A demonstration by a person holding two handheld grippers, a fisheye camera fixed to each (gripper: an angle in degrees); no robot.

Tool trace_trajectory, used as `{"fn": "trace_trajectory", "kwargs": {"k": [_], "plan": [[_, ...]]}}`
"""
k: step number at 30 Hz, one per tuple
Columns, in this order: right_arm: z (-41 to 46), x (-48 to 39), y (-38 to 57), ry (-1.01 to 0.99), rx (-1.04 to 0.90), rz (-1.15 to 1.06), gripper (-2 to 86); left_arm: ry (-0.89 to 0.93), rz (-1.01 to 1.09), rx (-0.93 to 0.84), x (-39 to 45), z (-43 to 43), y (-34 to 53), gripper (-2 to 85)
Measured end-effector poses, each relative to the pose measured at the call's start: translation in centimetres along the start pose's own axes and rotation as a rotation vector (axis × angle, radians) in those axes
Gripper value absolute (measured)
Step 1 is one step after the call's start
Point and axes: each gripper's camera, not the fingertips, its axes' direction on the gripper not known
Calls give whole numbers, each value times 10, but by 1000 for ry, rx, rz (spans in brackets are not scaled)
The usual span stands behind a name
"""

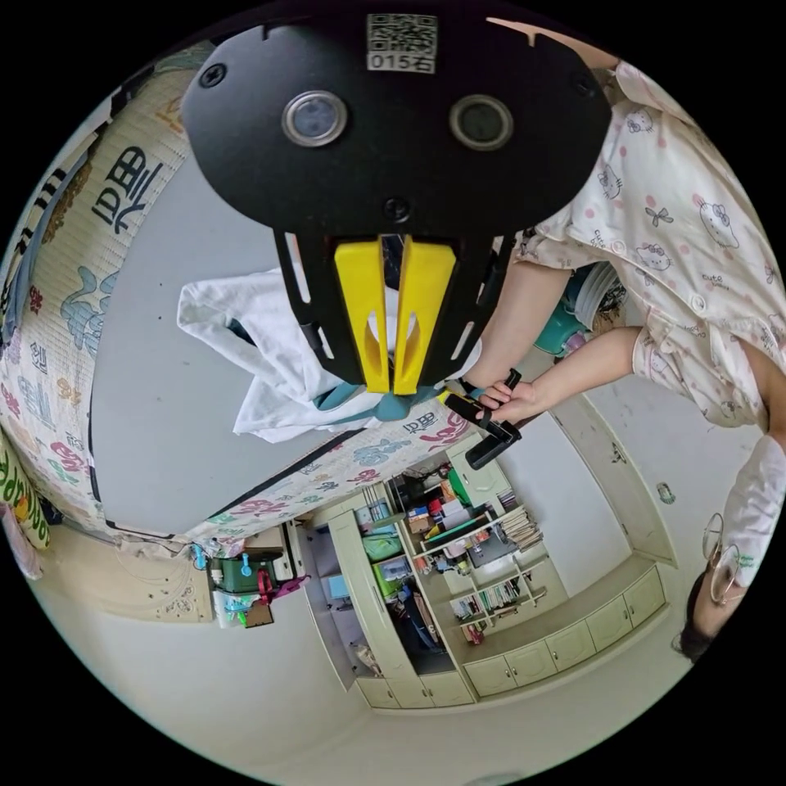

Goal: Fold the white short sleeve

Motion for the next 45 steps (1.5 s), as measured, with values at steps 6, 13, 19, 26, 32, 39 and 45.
{"fn": "trace_trajectory", "kwargs": {"k": [6, 13, 19, 26, 32, 39, 45], "plan": [[-78, -22, -5, -117, 270, 80, -4, 198, 318, 415, 82, -121, 76, 0], [-200, -92, -44, -264, 839, 60, -4, 506, 694, 843, 246, -245, 145, -2], [-280, -198, -64, -287, 1138, -183, -4, 641, 918, 1052, 359, -319, 219, -4], [-337, -329, -71, 10, 1338, -481, -4, 350, 1266, 1361, 492, -401, 355, -4], [-346, -391, -109, 154, 1374, -613, -5, 153, 1388, 1481, 569, -433, 404, -3], [-324, -381, -185, 306, 1288, -603, -4, -2, 1351, 1477, 588, -428, 343, -4], [-246, -243, -300, 360, 1104, -356, -2, -147, 1078, 1376, 520, -363, 153, -1]]}}
